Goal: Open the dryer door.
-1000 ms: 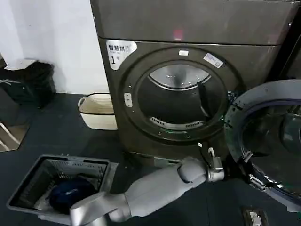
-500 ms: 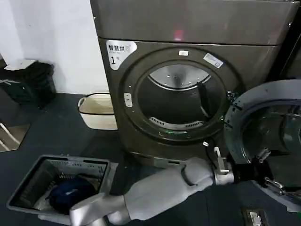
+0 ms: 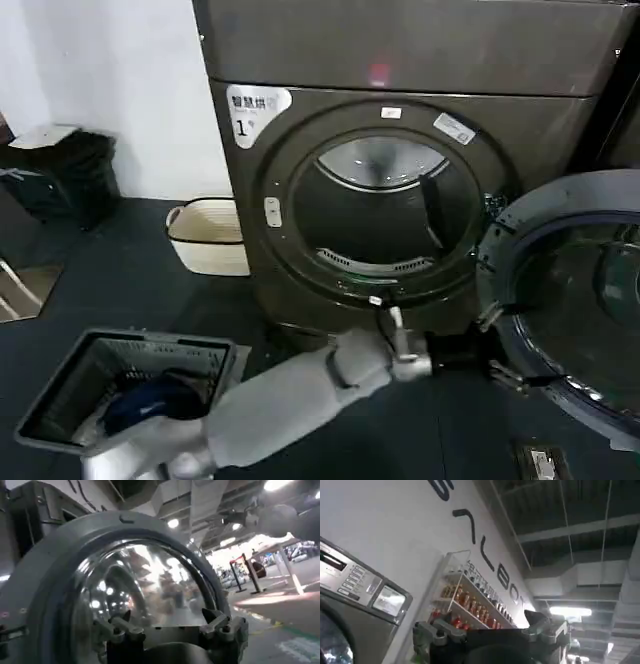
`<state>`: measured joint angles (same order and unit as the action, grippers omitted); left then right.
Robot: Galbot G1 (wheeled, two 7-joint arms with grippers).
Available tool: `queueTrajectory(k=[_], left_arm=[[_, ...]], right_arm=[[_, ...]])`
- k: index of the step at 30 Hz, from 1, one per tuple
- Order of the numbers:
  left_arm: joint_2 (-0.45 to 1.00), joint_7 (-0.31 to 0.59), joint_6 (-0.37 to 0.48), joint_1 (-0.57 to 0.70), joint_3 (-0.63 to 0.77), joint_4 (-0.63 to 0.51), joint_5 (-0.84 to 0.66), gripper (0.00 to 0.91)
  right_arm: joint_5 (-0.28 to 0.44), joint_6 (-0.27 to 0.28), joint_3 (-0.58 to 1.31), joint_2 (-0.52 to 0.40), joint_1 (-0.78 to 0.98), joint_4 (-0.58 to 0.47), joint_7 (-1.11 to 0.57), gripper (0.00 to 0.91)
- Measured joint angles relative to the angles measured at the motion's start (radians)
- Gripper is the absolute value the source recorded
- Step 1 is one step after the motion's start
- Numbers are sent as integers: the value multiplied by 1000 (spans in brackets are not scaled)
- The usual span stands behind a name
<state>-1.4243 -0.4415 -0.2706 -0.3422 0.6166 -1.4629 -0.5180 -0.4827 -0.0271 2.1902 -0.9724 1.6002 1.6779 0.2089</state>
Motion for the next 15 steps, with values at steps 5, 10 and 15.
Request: queueTrajectory(k=[5, 10, 15], left_arm=[[80, 15, 8, -12, -16, -54, 13, 907], [185, 41, 22, -18, -22, -123, 13, 907], [298, 70, 25, -21, -29, -193, 16, 907]], right_arm=[[1, 0, 7, 7, -8, 4, 1, 907], [5, 2, 9, 10, -17, 21, 4, 907], [20, 6, 13, 14, -25, 35, 7, 907]])
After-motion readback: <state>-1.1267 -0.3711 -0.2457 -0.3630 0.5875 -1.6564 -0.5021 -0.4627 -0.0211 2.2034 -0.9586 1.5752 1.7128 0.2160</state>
